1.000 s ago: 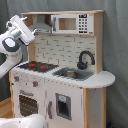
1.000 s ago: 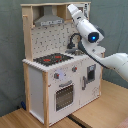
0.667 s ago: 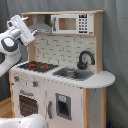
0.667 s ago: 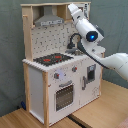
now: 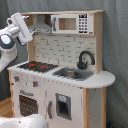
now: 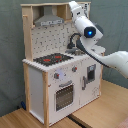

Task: Play with the kitchen

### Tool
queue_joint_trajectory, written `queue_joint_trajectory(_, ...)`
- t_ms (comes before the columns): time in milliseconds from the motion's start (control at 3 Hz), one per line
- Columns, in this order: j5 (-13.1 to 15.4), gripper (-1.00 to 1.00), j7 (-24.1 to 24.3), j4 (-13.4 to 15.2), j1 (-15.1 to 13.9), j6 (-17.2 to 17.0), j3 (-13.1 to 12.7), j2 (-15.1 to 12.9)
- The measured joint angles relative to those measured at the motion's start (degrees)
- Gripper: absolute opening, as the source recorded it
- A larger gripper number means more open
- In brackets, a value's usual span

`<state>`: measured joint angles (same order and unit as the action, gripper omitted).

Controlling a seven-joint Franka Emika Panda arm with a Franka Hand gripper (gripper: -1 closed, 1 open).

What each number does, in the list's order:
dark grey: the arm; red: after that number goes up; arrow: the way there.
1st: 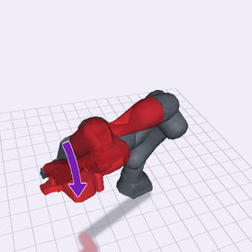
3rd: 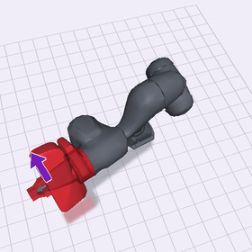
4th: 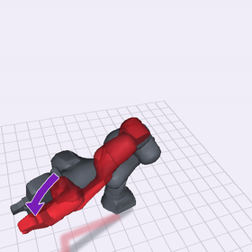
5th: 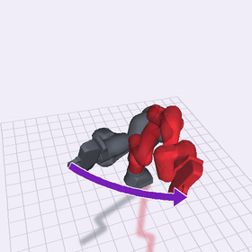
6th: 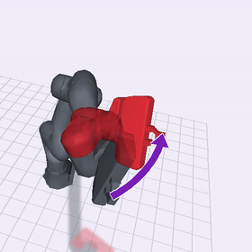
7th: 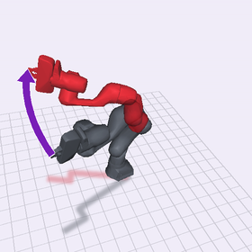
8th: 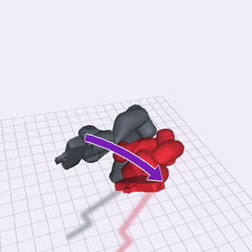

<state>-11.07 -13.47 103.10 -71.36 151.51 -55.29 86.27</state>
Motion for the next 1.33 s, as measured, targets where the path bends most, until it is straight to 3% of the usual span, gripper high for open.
queue_joint_trajectory(667,0.45,1.00,5.67,-5.37,-0.56,-9.91,0.14,-1.38)
queue_joint_trajectory(1333,0.42,1.00,12.58,-11.30,-3.98,-18.97,0.05,-1.55)
